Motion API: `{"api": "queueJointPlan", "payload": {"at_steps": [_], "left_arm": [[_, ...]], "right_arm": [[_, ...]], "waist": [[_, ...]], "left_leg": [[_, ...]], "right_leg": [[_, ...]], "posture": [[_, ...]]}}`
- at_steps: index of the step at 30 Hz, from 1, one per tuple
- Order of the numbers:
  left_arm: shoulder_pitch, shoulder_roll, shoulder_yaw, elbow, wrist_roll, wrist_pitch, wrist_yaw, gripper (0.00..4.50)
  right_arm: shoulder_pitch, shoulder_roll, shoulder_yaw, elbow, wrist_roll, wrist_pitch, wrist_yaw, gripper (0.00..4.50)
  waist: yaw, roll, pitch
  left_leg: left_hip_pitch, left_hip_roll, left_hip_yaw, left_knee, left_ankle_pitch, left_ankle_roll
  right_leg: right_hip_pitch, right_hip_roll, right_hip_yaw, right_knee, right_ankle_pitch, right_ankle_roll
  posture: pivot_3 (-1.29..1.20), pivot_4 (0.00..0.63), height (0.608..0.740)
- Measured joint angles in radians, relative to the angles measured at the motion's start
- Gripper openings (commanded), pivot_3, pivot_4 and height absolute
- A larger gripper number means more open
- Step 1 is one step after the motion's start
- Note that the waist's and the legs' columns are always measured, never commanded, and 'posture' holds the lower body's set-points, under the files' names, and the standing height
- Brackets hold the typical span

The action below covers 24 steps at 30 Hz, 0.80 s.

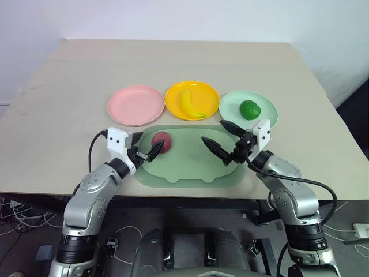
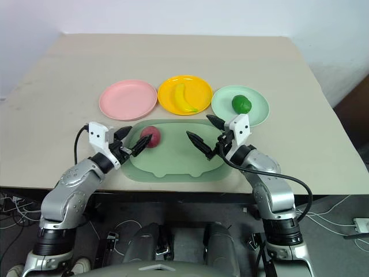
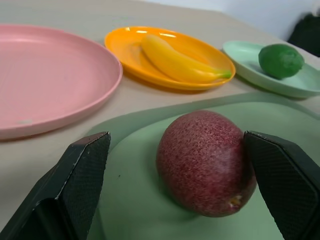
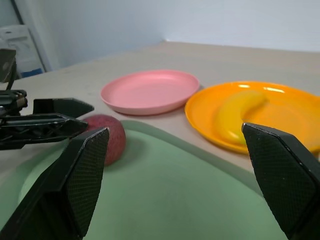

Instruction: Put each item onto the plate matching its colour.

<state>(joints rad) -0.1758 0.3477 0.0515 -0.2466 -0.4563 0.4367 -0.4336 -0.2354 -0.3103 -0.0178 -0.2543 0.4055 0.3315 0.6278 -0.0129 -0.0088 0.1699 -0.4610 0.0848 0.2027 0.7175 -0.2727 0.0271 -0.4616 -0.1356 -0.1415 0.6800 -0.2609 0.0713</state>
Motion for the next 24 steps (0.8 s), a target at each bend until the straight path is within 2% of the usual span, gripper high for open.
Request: {"api": "queueJointPlan", "payload": {"at_steps": [15,16,19,24], "left_arm": [[-0.095,-0.015,-0.069,0.142,0.077,-0.053,-0.088,4.5],[-0.095,-0.015,-0.074,0.144,0.079,-0.053,-0.089,4.1],[-0.095,-0.016,-0.076,0.145,0.084,-0.049,-0.093,3.32],[-0.102,-0.015,-0.076,0.144,0.087,-0.031,-0.095,3.25]], "right_arm": [[0.013,-0.013,-0.016,-0.014,0.002,0.008,-0.063,4.49],[0.012,-0.013,-0.019,-0.014,0.003,0.011,-0.066,4.5],[0.006,-0.016,-0.029,-0.014,0.004,0.015,-0.073,4.5],[-0.003,-0.016,-0.031,-0.014,0.004,0.029,-0.08,4.5]], "waist": [[-0.001,0.0,0.0],[-0.001,0.0,0.0],[-0.001,0.0,0.0],[0.0,0.0,0.0]], "left_leg": [[0.0,0.0,0.0,0.0,0.0,0.0],[0.0,0.0,0.0,0.0,0.0,0.0],[0.0,0.0,0.0,0.0,0.0,0.0],[0.0,0.0,0.0,0.001,0.0,0.0]], "right_leg": [[0.0,0.0,0.0,0.0,0.0,0.0],[0.0,0.0,0.0,0.0,0.0,0.0],[0.0,0.0,0.0,0.0,0.0,0.0],[0.001,0.0,0.0,0.0,0.0,0.0]], "posture": [[0.0,0.15,0.695],[0.0,0.15,0.695],[0.0,0.15,0.695],[0.0,0.15,0.695]]}}
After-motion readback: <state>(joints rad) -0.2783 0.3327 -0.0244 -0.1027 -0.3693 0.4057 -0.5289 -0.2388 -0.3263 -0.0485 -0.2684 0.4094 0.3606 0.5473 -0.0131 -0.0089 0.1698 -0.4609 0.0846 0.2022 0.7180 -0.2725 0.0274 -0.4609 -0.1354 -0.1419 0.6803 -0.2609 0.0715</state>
